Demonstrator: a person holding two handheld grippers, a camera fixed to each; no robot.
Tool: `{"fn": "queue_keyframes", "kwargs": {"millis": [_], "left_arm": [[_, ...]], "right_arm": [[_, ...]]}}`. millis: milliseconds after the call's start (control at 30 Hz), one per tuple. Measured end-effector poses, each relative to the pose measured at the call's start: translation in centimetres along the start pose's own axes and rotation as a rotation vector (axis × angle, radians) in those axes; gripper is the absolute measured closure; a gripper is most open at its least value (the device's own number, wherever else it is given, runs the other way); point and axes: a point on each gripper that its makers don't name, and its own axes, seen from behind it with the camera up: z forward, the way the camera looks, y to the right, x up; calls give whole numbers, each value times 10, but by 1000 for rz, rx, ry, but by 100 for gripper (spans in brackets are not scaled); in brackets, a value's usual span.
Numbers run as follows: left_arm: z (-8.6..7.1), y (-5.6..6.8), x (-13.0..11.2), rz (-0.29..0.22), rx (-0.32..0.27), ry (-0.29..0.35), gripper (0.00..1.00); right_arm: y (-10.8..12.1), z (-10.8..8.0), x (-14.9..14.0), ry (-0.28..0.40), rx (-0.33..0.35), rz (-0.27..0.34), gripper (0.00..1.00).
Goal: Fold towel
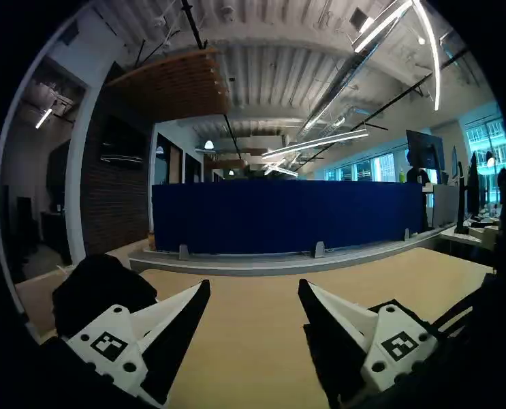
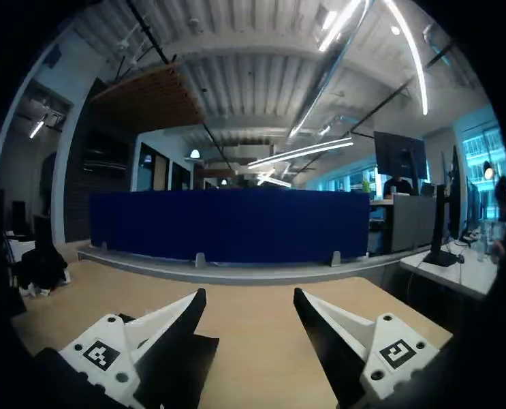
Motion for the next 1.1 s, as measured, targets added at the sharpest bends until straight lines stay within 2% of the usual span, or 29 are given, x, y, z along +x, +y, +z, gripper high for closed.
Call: {"fn": "queue_keyframes", "kwargs": {"millis": [200, 400, 567, 800, 967, 1100], "left_arm": [[-2, 10, 19, 8, -9, -19, 4], [2, 29, 34, 22, -64, -49, 4], [5, 49, 36, 50, -156, -109, 4], [1, 75, 37, 85, -296, -194, 4], [-10, 100, 38, 67, -428, -256, 4], [-12, 105, 36, 37, -472, -292, 4]], "right_arm": [[8, -1, 39, 6, 5, -11, 1], [12, 2, 50, -49, 26, -60, 1], [-7, 1, 45, -135, 112, -93, 1], [-38, -8, 42, -240, 252, -102, 0], [-56, -17, 37, -322, 349, -110, 0], [-61, -21, 33, -359, 383, -126, 0]]}}
